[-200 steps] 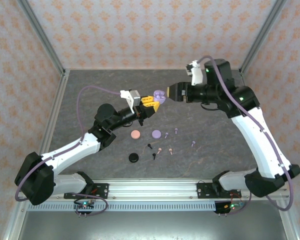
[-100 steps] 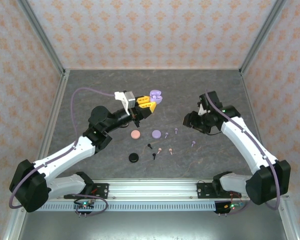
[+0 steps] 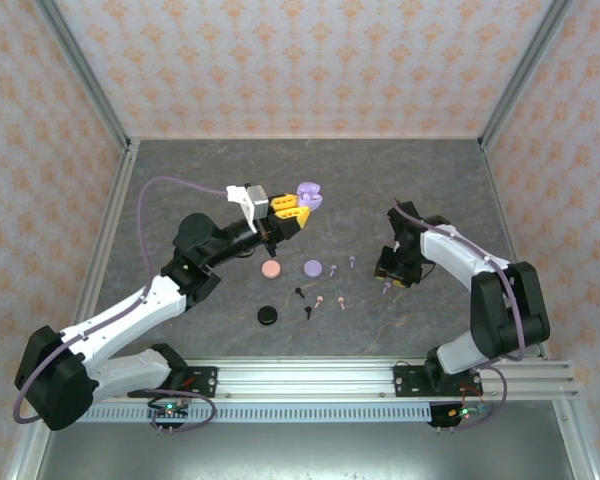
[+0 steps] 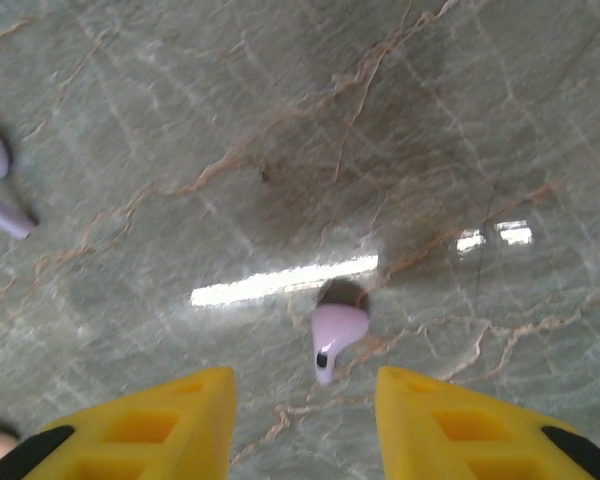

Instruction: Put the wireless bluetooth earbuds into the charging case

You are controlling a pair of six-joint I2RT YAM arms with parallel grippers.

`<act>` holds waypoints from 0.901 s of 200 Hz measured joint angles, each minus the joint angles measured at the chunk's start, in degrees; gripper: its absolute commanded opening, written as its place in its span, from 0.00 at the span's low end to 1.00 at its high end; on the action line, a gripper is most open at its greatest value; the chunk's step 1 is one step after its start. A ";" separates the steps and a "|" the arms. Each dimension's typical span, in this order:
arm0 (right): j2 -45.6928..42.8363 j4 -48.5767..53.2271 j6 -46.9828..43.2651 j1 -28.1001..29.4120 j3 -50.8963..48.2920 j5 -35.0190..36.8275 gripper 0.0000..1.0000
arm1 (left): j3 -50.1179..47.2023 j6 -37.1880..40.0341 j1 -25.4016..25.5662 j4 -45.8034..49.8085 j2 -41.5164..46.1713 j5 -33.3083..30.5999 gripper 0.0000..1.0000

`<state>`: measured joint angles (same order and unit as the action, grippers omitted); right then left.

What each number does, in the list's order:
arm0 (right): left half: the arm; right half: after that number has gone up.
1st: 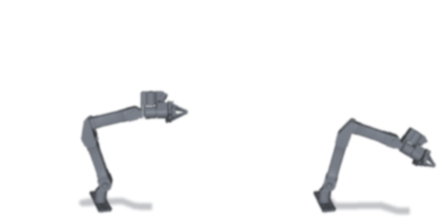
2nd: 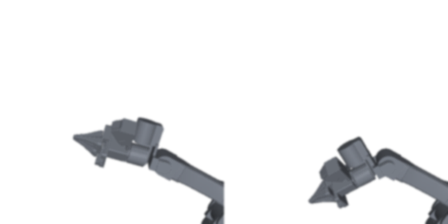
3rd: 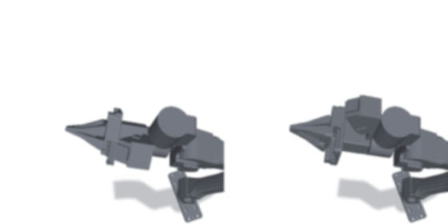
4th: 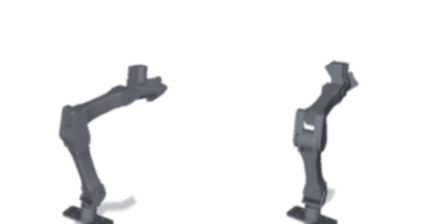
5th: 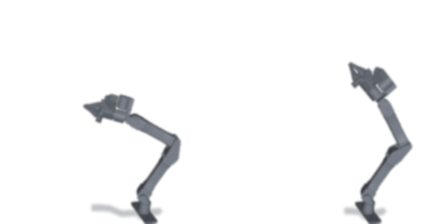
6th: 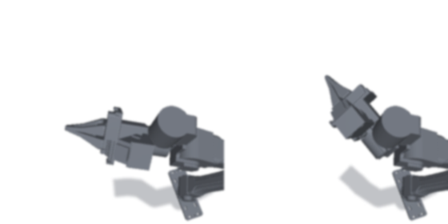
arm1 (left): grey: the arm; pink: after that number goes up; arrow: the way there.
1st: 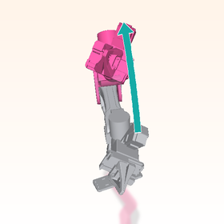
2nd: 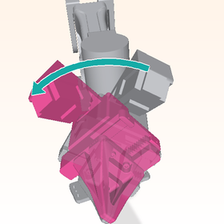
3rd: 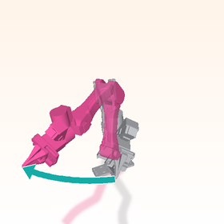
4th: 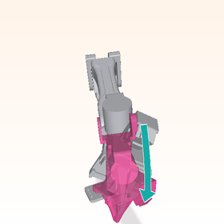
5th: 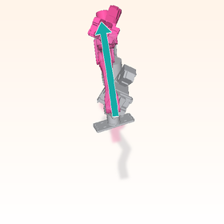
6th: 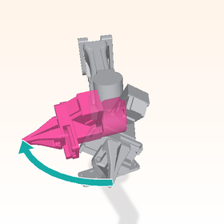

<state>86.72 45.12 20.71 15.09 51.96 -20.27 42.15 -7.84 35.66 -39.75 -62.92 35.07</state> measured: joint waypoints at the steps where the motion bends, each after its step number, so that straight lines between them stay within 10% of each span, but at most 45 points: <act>1: 0.17 -0.07 -0.09 -0.07 0.00 0.00 0.40 | 0.00 0.00 0.00 0.02 0.04 0.02 0.00; 180: 6.45 -3.28 -1.90 -0.15 -0.09 1.62 0.29 | 0.00 0.44 0.00 1.88 0.31 0.00 0.00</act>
<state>93.17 41.85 18.81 14.94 51.88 -18.65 42.15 -7.40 35.66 -37.87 -62.61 35.07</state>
